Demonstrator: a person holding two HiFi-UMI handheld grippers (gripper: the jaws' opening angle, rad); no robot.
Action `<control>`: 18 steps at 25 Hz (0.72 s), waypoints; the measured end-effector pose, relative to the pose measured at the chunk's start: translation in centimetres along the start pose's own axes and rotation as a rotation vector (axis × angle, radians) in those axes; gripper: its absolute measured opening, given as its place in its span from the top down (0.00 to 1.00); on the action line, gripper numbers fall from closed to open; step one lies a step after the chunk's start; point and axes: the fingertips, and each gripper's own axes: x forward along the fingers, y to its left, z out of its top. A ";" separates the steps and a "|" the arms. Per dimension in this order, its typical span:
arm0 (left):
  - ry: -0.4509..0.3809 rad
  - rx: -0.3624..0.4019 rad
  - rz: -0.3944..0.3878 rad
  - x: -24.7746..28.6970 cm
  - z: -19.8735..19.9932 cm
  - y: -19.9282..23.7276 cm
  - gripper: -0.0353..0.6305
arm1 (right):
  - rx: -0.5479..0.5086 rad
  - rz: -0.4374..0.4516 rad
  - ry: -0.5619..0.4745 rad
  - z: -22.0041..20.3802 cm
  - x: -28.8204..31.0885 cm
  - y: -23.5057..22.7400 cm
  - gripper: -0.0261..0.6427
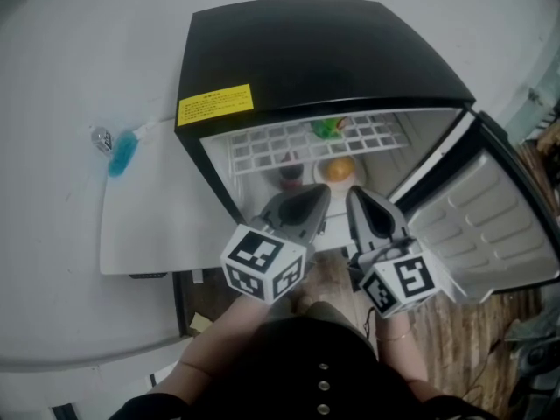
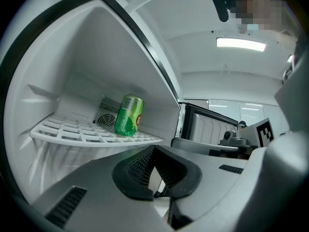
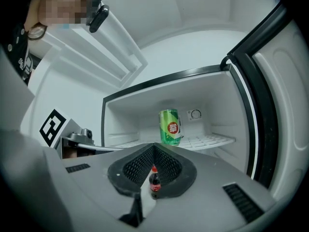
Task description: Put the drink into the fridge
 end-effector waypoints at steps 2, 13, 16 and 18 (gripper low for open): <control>0.005 -0.002 -0.002 0.0 -0.2 0.0 0.94 | 0.001 0.003 0.007 -0.3 0.2 0.1 0.95; 0.019 0.025 -0.015 0.4 -0.7 -0.5 0.94 | -0.023 0.013 0.003 0.2 0.9 0.1 0.95; 0.017 0.019 -0.018 0.4 -0.7 -0.5 0.94 | -0.027 0.017 0.005 0.2 1.1 0.2 0.95; 0.016 0.018 -0.018 0.4 -0.7 -0.4 0.94 | -0.030 0.020 0.008 0.2 1.2 0.2 0.95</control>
